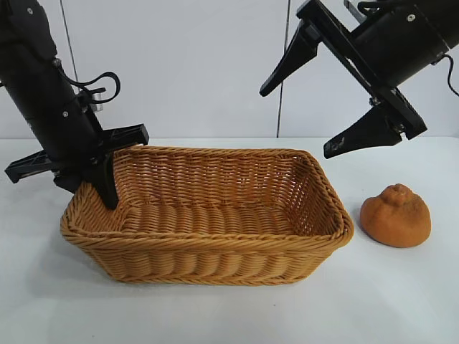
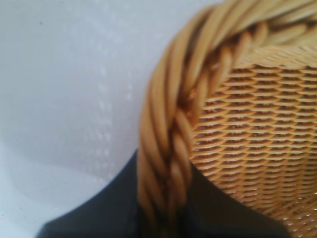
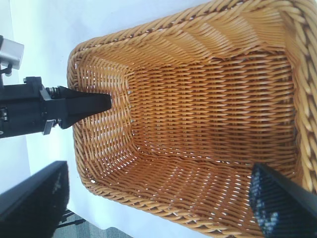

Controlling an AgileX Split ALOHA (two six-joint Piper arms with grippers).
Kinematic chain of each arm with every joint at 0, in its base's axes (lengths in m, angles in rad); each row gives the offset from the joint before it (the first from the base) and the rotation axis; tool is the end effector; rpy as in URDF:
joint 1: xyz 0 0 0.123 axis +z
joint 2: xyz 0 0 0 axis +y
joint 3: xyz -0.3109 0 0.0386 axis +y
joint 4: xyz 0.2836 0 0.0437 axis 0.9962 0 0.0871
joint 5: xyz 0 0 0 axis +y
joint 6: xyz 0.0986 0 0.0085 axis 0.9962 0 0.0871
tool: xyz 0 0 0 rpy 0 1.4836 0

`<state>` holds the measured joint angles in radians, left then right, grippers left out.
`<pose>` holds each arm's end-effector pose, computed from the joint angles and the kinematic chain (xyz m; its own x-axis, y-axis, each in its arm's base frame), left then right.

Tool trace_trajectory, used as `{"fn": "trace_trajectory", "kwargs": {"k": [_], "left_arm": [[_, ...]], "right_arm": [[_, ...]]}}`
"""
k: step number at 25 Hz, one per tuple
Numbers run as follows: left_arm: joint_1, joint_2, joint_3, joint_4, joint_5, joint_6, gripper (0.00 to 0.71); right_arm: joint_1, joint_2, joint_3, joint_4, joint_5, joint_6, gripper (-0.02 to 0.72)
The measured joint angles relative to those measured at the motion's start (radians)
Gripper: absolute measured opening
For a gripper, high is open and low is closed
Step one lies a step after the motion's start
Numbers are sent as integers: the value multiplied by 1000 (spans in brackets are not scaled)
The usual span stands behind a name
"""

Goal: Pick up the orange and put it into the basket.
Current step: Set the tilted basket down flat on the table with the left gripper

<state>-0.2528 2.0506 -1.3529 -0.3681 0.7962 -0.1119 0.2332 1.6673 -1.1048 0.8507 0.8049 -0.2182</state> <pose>0.4215 -0.1352 0.1385 -0.9897 -0.1103 -0.0913 -0.0774 0.9486 -0.3070 0.3485 0.1380 0.2412 -0.9645 0.1471 -0.2195 -0.0271 0.7712 0.6360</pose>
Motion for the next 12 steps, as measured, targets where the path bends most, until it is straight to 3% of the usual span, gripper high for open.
{"fn": "trace_trajectory", "kwargs": {"k": [2, 3, 5, 6, 8, 12], "left_arm": [[0, 0, 0, -7, 1, 0, 178], [0, 0, 0, -11, 2, 0, 340], [0, 0, 0, -16, 3, 0, 531], [0, 0, -1, -16, 8, 0, 585], [0, 0, -12, -16, 38, 0, 652], [0, -6, -69, -14, 121, 0, 687]], "right_arm": [[0, 0, 0, 0, 0, 0, 675], [0, 0, 0, 0, 0, 0, 675], [0, 0, 0, 0, 0, 0, 675], [0, 0, 0, 0, 0, 0, 675], [0, 0, 0, 0, 0, 0, 675], [0, 0, 0, 0, 2, 1, 675]]}}
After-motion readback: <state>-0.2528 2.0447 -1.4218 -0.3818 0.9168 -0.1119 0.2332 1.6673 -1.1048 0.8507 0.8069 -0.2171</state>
